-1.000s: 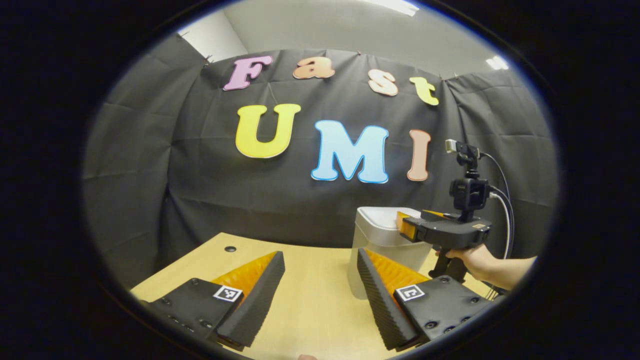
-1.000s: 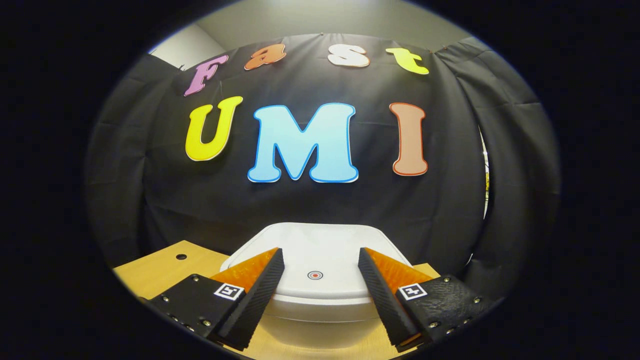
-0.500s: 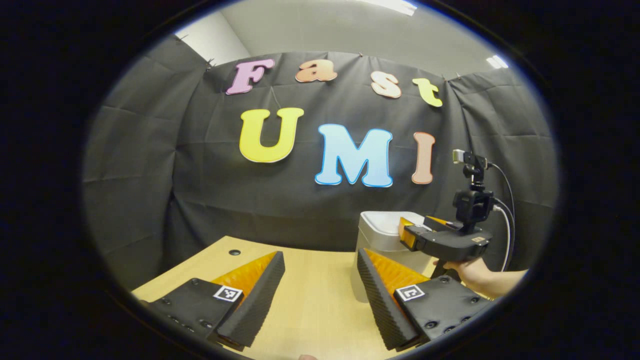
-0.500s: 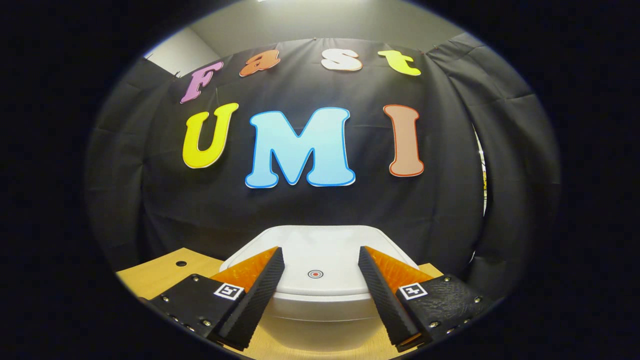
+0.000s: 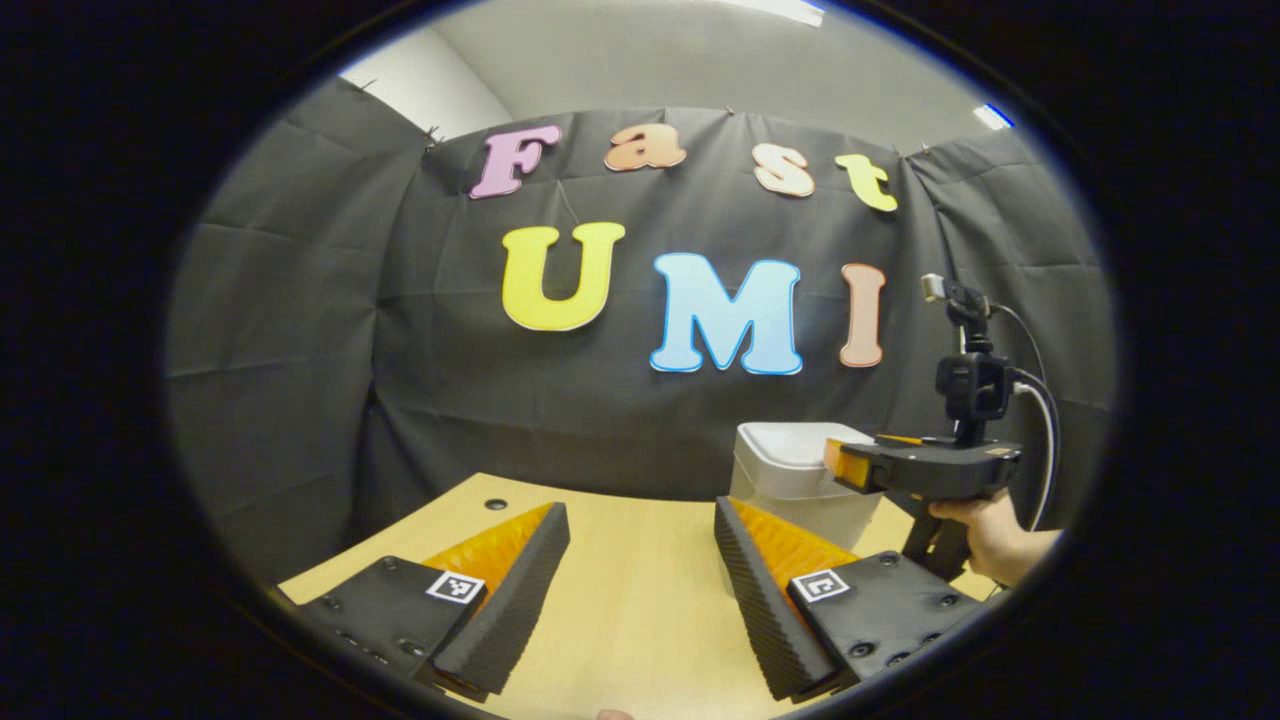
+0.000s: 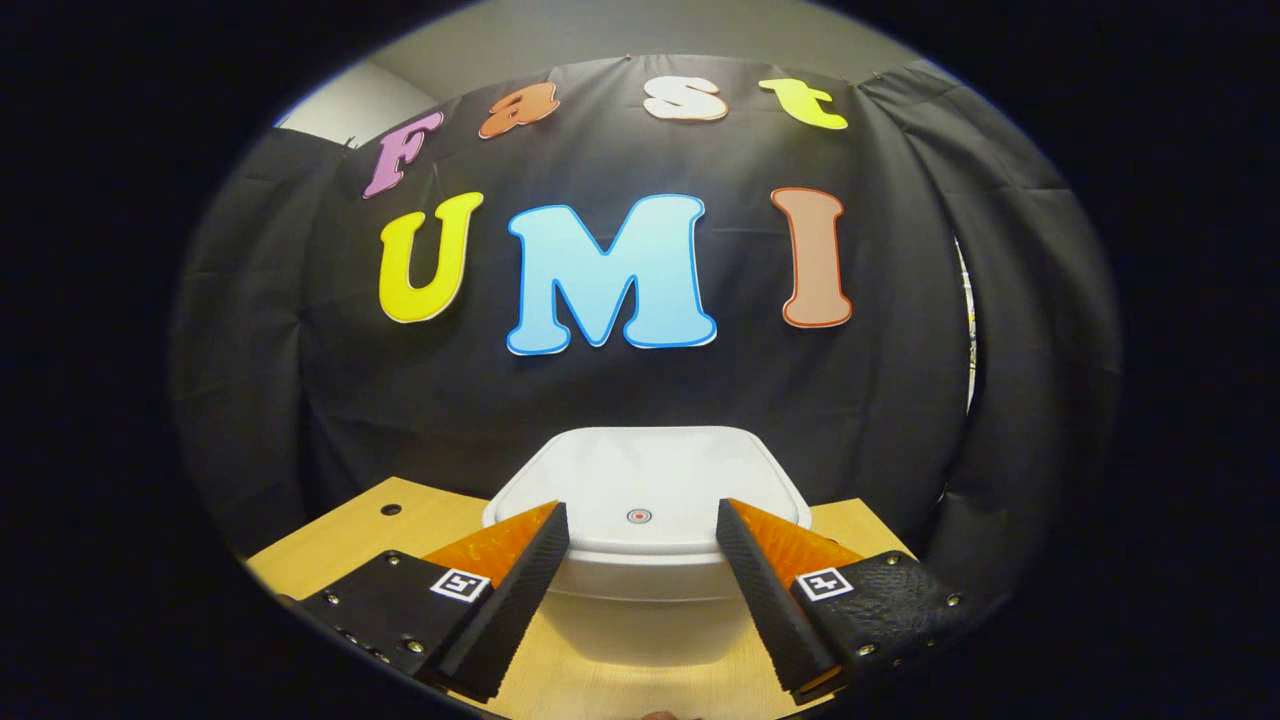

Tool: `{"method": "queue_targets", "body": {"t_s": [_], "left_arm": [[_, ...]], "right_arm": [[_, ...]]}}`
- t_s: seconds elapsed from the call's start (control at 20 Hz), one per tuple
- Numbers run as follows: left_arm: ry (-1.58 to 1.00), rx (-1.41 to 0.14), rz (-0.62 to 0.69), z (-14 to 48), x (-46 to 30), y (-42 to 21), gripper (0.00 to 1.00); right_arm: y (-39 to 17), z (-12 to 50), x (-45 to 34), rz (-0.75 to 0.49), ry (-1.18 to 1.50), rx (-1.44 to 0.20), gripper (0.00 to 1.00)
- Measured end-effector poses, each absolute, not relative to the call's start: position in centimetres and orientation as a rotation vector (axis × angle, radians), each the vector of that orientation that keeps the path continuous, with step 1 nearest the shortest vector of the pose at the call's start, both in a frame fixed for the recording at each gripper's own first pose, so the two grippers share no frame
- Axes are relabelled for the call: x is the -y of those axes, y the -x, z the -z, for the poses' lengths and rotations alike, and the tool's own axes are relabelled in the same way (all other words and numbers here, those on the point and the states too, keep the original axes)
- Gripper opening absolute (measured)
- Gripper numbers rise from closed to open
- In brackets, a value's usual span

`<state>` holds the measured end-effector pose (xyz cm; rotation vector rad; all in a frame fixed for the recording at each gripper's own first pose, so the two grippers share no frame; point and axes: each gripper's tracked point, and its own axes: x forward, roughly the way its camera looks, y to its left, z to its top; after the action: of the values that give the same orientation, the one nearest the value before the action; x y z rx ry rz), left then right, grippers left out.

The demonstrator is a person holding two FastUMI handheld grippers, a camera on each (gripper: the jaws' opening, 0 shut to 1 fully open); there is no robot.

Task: Press the lid of the desktop garbage bin to open it, pick up the crumpled paper on the desktop and throw it into the bin, then pick up the pop can on the desktop and drop it into the bin, and finally close the garbage bin lid.

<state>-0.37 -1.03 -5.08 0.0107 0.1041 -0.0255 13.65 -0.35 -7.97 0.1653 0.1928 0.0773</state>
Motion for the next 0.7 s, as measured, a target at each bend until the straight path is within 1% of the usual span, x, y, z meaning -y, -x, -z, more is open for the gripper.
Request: {"method": "queue_targets", "body": {"t_s": [0.15, 0.3, 0.35, 0.4, 0.45, 0.5, 0.65, 0.7], "left_arm": [[-0.025, -0.091, 0.018, 4.8, 1.0, 1.1, 0.94], [-0.025, -0.077, 0.026, 4.9, 1.4, 1.4, 0.96], [-0.02, -0.072, 0.034, 4.8, 1.5, 1.4, 0.94], [-0.013, -0.065, 0.045, 4.7, 1.7, 1.5, 0.94], [-0.008, -0.061, 0.051, 4.6, 1.8, 1.4, 0.94], [-0.004, -0.058, 0.054, 4.6, 1.7, 1.3, 0.96], [0.004, -0.057, 0.061, 4.8, 1.3, 0.8, 0.94], [0.001, -0.059, 0.065, 4.9, 1.2, 0.6, 0.96]], "right_arm": [[-10.3, 7.6, 0.6, -0.094, -0.148, -0.195, 0.96], [-6.6, 6.9, 1.1, -0.099, -0.14, -0.183, 0.95], [-5.4, 6.8, 1.2, -0.097, -0.134, -0.181, 0.95], [-4.5, 6.7, 1.3, -0.095, -0.125, -0.181, 0.95], [-3.6, 6.7, 1.5, -0.088, -0.118, -0.187, 0.94], [-2.8, 6.7, 1.6, -0.09, -0.119, -0.193, 0.95], [-0.7, 6.3, 1.6, -0.081, -0.13, -0.196, 0.95], [-0.1, 6.3, 1.6, -0.074, -0.133, -0.19, 0.95]]}}
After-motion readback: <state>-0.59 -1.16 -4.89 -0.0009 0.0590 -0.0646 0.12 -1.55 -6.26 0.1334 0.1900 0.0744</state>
